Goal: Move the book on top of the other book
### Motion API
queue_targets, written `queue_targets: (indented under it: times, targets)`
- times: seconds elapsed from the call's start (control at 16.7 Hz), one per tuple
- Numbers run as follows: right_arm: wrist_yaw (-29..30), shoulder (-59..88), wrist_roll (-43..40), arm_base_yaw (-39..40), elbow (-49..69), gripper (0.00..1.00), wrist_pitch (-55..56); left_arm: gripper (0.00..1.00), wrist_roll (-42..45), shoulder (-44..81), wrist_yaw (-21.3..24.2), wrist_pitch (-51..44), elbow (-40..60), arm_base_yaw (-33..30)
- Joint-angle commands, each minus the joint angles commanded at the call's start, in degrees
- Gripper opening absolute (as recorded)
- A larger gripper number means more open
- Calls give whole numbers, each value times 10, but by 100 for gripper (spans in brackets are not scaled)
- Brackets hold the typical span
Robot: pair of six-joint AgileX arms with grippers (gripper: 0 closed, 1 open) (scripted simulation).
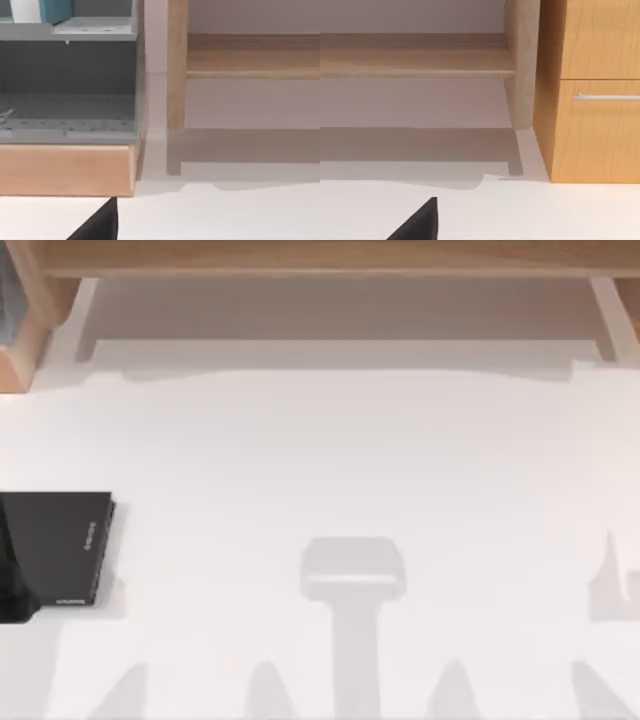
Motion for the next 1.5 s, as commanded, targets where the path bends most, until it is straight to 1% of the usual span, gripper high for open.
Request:
queue_targets:
  times: [0.24, 0.48, 0.66, 1.2, 1.5]
  targets:
    - [0, 0, 0, 0, 0, 100, 0, 100, 0, 17, 5, 6, 14, 4]
    - [0, 0, 0, 0, 0, 100, 0, 100, 0, 122, 31, 40, 96, 27]
    - [0, 0, 0, 0, 0, 100, 0, 100, 0, 258, 61, 78, 192, 54]
    - [0, 0, 0, 0, 0, 100, 0, 100, -1, 752, 168, 215, 531, 153]
    - [0, 0, 0, 0, 0, 100, 0, 100, -1, 983, 219, 281, 695, 200]
